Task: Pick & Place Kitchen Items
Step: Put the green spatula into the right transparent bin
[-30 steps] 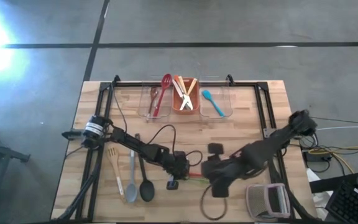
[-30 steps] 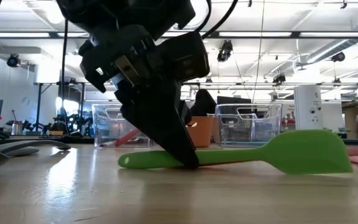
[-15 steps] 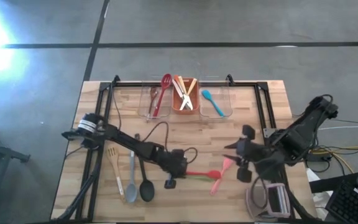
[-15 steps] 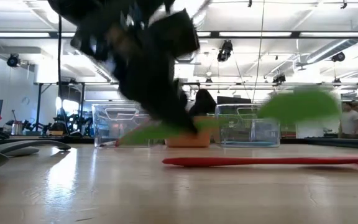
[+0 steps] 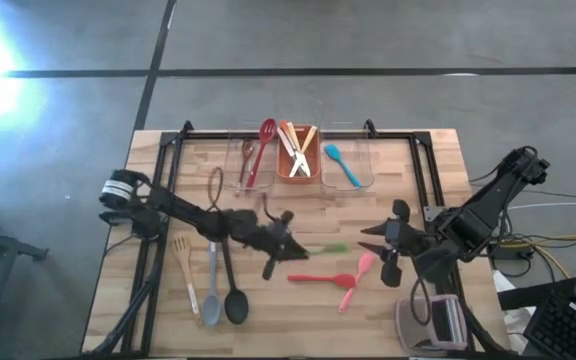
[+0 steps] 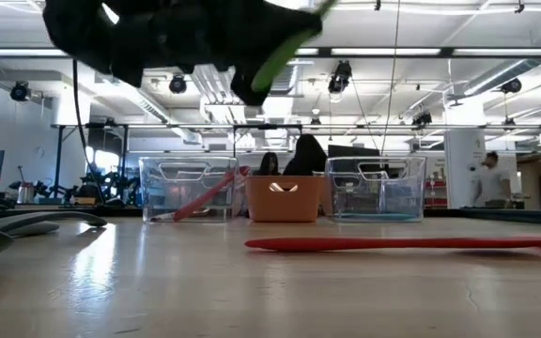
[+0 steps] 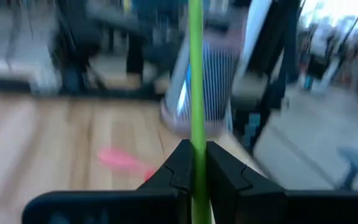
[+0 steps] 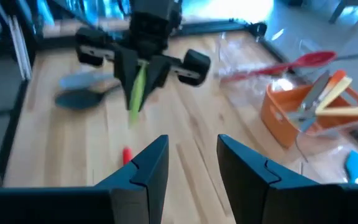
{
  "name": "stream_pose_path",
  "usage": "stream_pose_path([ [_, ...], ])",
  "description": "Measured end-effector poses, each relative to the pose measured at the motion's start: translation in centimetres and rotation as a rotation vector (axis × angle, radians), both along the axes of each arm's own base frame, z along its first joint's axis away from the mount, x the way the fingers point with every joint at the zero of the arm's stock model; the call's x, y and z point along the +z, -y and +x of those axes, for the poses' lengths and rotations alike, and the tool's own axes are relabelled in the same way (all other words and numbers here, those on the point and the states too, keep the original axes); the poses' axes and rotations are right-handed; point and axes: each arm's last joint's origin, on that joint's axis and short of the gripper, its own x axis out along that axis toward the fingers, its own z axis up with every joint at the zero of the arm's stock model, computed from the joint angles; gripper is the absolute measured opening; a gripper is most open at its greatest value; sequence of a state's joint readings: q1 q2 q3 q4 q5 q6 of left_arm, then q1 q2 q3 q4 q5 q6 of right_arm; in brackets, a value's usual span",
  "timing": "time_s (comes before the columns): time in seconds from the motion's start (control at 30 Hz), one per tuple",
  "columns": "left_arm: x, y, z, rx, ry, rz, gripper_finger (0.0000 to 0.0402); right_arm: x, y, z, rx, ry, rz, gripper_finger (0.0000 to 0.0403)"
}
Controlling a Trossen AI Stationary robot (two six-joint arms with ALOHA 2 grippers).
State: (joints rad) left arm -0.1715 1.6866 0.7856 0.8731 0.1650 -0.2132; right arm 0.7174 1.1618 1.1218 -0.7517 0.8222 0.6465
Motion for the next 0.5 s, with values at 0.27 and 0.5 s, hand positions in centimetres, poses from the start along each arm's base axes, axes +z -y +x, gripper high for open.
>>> stream_pose_path([
  [0.27, 1.5, -2.6, -1.8, 0.067, 0.327, -0.065, 0.0028, -1.3, -0.3, 0.7, 0.004, 0.167, -0.046, 0.0136],
  [0.5, 2.6, -3.1, -1.2, 0.076, 0.378, -0.043, 0.0028, -1.2, -0.6, 2.0, 0.028, 0.351, -0.089, 0.0132],
])
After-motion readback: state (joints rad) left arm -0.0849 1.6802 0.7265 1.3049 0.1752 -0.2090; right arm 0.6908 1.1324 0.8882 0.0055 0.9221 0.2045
